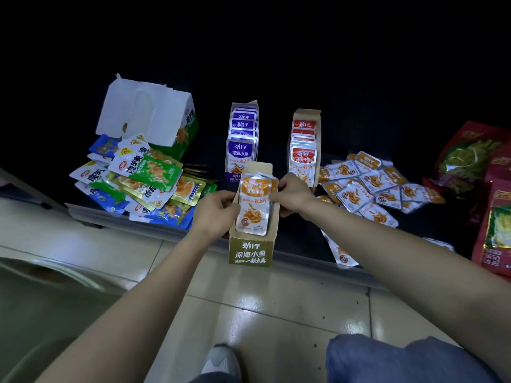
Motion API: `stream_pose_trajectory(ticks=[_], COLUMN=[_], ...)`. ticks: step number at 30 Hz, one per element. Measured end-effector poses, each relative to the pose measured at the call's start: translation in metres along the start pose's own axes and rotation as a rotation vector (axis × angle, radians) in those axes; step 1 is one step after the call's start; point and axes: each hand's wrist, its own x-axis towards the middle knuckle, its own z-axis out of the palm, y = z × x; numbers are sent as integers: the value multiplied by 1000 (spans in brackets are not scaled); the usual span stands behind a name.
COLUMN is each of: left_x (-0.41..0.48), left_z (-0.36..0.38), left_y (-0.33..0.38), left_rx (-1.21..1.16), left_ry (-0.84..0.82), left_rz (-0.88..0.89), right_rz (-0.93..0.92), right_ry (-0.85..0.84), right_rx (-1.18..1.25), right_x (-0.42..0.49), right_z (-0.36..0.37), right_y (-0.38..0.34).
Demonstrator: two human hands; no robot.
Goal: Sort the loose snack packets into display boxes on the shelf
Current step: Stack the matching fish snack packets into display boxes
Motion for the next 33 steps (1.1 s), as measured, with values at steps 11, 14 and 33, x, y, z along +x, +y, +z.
stream_pose_trajectory(ticks=[11, 14, 33], left_x=[3, 2, 3], left_z=[3, 4, 0], left_y=[-32, -36, -25], left_rx=[3, -7, 182], left_ry=[46, 47, 427], left_rz=[86, 92, 283], right_rz=[-110, -148, -100], right_ry=[-118, -103, -207], right_rx=[-56, -68, -22], right_x=[-5, -4, -16], right_z=[18, 16, -3], right_y=[7, 8, 10])
